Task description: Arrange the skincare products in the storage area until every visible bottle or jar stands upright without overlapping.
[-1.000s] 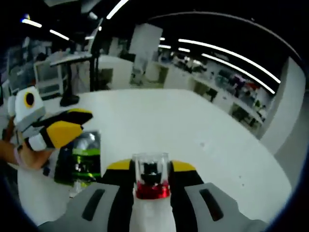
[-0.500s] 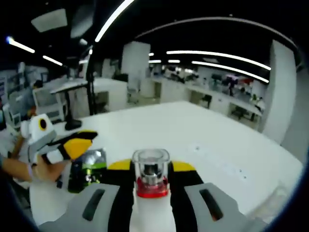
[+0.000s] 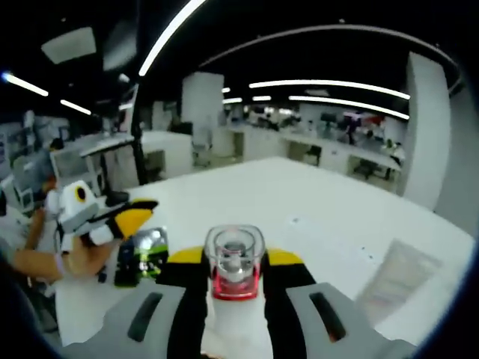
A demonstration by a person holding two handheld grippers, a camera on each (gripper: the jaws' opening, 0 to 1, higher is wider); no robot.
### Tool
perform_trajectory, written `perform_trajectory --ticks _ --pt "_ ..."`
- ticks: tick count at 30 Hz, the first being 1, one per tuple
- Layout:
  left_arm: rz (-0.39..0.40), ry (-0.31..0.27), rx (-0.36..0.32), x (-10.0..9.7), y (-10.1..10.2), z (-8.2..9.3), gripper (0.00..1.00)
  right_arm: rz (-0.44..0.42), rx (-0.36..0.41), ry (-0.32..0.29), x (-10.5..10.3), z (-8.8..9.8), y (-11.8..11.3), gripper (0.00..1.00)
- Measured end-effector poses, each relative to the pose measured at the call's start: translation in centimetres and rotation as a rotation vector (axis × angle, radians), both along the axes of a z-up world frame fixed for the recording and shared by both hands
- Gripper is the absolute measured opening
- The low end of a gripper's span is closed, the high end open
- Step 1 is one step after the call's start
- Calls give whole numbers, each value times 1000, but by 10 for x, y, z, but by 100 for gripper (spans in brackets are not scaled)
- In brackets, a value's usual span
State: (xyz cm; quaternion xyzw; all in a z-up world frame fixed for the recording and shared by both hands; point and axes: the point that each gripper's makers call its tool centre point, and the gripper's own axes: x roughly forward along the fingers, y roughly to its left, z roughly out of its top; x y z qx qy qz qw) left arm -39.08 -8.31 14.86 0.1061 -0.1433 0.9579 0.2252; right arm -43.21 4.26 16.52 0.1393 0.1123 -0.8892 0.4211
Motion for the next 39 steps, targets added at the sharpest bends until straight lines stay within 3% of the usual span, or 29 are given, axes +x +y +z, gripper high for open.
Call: perform_trajectory --ticks 10,12,15,20,21,29,35,39 --pt "9 -1 12 -3 -5 1 21 -14 1 37 0 -1 11 27" --pt "13 -1 16 -4 -7 2 21 -13 36 54 0 -4 12 28" --pt "15 -6 28 -6 -9 1 21 -11 142 75 2 -19 17 30" --pt "17 -8 32 -6 -10 1 21 -31 170 53 7 -42 17 32" --pt "17 -8 28 -6 -9 1 21 -40 178 23 9 -54 19 33" --pt "14 -11 -5 -9 -4 -2 21 -88 127 -66 15 -94 22 34" --pt "15 -12 -14 -9 -3 -3 21 -145 91 -70 13 -108 29 27" --pt "14 -13 -20 -9 -3 -3 21 -157 11 -82 12 -110 30 25"
